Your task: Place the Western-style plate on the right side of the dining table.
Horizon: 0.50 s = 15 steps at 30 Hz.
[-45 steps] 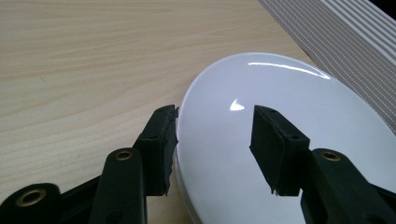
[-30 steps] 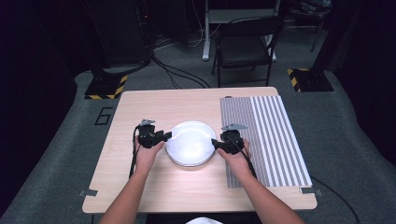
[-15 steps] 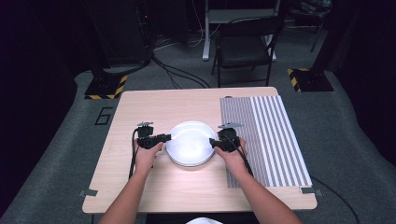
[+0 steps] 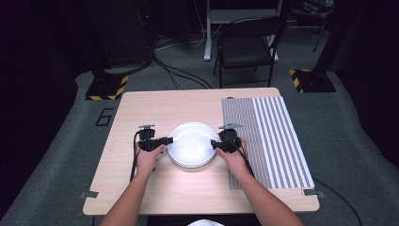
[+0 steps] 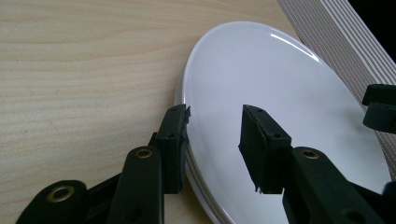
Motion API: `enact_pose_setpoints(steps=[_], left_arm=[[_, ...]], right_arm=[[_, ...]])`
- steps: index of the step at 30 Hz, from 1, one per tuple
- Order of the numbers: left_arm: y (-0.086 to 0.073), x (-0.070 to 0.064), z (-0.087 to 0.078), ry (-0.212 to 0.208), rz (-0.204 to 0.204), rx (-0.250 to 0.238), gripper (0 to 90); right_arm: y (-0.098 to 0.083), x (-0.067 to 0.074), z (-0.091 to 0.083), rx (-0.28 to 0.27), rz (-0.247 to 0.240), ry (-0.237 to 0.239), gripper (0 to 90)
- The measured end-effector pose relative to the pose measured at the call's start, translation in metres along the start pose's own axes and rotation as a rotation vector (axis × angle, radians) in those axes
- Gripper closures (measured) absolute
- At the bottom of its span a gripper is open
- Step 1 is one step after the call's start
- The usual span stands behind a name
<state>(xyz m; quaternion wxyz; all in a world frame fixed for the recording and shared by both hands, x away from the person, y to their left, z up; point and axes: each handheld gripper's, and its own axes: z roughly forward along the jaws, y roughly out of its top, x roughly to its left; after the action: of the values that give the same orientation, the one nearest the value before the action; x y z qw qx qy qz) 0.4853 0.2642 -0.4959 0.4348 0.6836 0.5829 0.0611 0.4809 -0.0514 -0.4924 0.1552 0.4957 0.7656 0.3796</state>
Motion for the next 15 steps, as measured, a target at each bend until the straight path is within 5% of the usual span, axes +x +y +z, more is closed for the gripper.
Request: enact_pose_setpoints(steps=[15], left_arm=[[-0.0023,-0.0049,0.0027,0.001,0.017,0.014,60.6]], right_arm=[[-0.0019,-0.0041,0.0027,-0.003,0.049,0.002,51.2]])
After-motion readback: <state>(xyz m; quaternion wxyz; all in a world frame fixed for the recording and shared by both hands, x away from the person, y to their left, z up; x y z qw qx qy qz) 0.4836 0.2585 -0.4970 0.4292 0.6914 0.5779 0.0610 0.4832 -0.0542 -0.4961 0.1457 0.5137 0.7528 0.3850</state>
